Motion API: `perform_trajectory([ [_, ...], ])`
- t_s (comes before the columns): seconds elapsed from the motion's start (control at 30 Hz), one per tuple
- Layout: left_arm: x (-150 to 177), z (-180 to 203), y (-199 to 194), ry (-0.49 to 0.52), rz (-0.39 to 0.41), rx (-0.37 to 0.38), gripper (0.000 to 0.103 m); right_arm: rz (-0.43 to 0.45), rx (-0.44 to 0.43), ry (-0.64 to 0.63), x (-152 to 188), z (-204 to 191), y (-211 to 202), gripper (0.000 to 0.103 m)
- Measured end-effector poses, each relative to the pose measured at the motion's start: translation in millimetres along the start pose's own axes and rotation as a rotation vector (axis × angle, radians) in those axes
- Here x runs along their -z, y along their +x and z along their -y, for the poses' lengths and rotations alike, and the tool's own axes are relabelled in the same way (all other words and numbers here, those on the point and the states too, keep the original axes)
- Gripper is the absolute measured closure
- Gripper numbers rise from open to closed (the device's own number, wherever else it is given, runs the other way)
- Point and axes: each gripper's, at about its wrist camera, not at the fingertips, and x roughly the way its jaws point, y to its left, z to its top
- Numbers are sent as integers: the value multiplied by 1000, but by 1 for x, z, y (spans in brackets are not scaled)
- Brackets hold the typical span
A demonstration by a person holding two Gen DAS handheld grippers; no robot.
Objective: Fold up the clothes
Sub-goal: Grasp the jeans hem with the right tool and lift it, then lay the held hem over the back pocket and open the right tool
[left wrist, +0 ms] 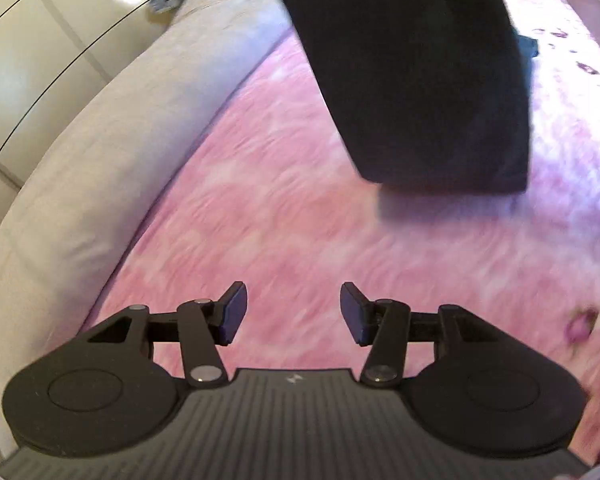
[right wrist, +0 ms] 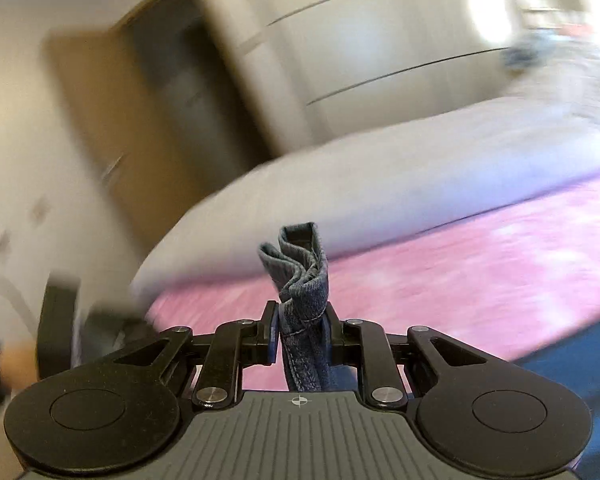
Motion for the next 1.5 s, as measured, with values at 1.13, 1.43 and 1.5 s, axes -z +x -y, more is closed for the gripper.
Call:
perform_trajectory([
  [1.13,-158,103,204,33,-150,219,49,-211,446,328,33,300,2,61],
  [1.43,-159,98,202,34,-166,224,47,-164,518,62,21,238,-15,61],
  [1.5,-157,98,203,27,-162,226,47,-184,447,7,27,222,-7,61],
])
